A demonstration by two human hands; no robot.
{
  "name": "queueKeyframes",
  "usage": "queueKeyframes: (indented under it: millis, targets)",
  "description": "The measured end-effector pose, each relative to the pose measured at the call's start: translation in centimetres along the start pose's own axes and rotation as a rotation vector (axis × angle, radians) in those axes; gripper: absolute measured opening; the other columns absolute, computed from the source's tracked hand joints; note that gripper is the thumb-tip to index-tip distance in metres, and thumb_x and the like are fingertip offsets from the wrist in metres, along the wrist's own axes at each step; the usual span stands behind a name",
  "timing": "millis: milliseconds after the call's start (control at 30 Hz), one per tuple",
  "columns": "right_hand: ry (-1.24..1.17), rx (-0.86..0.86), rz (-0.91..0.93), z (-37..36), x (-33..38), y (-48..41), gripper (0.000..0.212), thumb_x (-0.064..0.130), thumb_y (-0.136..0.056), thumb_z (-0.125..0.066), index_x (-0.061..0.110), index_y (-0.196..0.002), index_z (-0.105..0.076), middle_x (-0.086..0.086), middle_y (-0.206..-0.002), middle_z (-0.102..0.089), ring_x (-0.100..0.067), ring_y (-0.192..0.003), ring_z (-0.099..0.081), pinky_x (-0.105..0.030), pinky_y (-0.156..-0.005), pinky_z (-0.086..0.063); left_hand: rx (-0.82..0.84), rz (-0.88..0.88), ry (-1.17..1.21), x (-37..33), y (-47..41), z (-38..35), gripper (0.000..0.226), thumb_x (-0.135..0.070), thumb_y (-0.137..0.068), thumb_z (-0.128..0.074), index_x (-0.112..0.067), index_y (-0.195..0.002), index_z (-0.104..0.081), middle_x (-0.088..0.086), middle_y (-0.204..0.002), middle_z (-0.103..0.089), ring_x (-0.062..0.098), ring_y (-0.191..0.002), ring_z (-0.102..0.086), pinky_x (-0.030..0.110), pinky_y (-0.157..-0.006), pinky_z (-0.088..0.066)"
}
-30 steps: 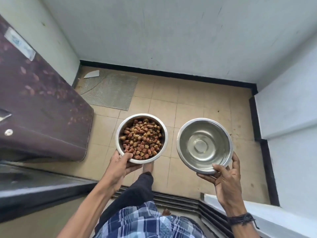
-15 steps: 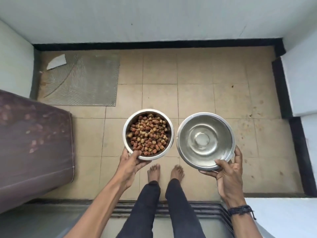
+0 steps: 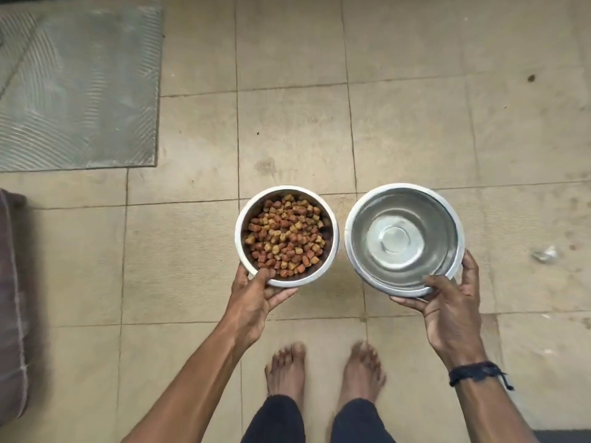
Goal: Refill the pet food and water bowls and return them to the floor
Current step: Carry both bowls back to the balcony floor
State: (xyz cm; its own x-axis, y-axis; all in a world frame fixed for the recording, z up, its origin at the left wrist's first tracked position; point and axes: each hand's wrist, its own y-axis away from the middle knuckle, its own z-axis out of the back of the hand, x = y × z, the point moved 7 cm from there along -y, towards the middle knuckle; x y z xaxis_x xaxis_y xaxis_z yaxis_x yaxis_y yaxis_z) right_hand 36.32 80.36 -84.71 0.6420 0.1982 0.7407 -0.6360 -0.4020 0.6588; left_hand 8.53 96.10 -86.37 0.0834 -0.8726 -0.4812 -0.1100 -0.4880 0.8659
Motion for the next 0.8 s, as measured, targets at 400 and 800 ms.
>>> queueKeyframes:
  millis: [400,800]
  targets:
    - [-0.060,0.019,-0.041,0.0,-9.0,-10.6,0.074,-0.015,-0.080,-0.050,0.040,-0.130,-0.051,-0.001,-0.120,-0.062,-0.039,-0.095,-0.068,-0.058,-0.060,-0.056,0.000,0.004,-0.021,4.8,-11.3,1.7,0.042,0.001,-0.095,-0.051,-0.036,-0.114,-0.054,0.013,-0.126,-0.062,0.031,-0.094,-0.074,0.036,-0.066,-0.061]
    - [-0.070,0.028,-0.051,-0.5,-11.0,-12.8,0.069,-0.012,-0.085,-0.051,0.032,-0.137,-0.044,-0.008,-0.127,-0.057,-0.034,-0.095,-0.069,-0.056,-0.059,-0.058,0.006,0.069,-0.057,5.9,-14.0,2.4,0.040,-0.001,-0.099,-0.044,-0.020,-0.134,-0.044,0.020,-0.123,-0.064,0.034,-0.095,-0.073,0.036,-0.067,-0.061]
